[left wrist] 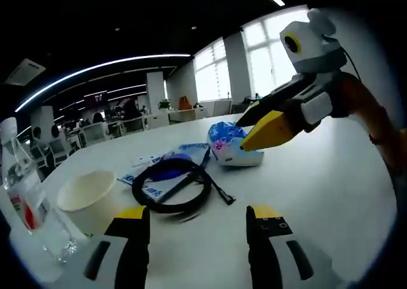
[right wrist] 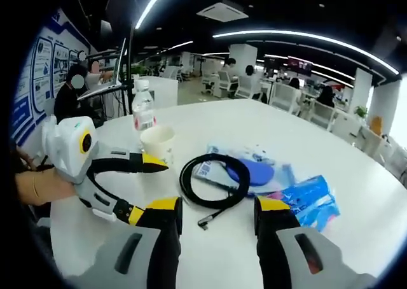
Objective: Arrange the tabletop items into an orderly group along one side of the table until the central work area is clear of visible clutter.
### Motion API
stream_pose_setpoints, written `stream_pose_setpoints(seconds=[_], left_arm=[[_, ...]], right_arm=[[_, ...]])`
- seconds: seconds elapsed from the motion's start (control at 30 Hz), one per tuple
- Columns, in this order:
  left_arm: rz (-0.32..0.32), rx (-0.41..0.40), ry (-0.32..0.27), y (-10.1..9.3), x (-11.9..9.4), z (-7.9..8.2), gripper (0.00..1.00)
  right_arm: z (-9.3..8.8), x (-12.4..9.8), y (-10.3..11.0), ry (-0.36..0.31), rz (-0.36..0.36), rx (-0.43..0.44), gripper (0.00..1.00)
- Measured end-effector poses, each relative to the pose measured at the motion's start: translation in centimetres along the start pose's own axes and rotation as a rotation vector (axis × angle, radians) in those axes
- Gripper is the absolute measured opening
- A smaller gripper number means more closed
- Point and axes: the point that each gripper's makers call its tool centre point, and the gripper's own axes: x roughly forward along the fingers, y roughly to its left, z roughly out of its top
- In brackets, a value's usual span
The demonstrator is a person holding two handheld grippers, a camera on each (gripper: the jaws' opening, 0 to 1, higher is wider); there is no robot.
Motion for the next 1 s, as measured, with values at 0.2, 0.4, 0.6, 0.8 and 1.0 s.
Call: stream_pose_setpoints(seconds=[0.2,0.4,0.6,0.8,1.0], left_arm=[[-0.002,-0.004,-0.003,0.1,0.0,0.0,0.60],[0.007,0.000,0.008,0.2,0.2,0.1,0.60],[0.016,-0.021,0.004,0.2,0.0,0.6,0.60],[0.029,-0.027,0.019,0.5,0.1,0.4,0.59],[0.025,-0.025,0.025,0.5,0.3,0.1,0.58]], right_arm=[[-0.4,0.3,0.0,0.011,0.010,0.004,0.43],[-0.4,0.8,-0.1,0.020,0.010,0.011,0.42],[-0.6,1.8,-0.5,0.019,0.010,0.034,0.40],[-0.7,2.7,-1.4,0.019,-0.019,0.016,0.37],[-0.7,3.5,-1.8,0.018,-0.019,0.000,0.36]])
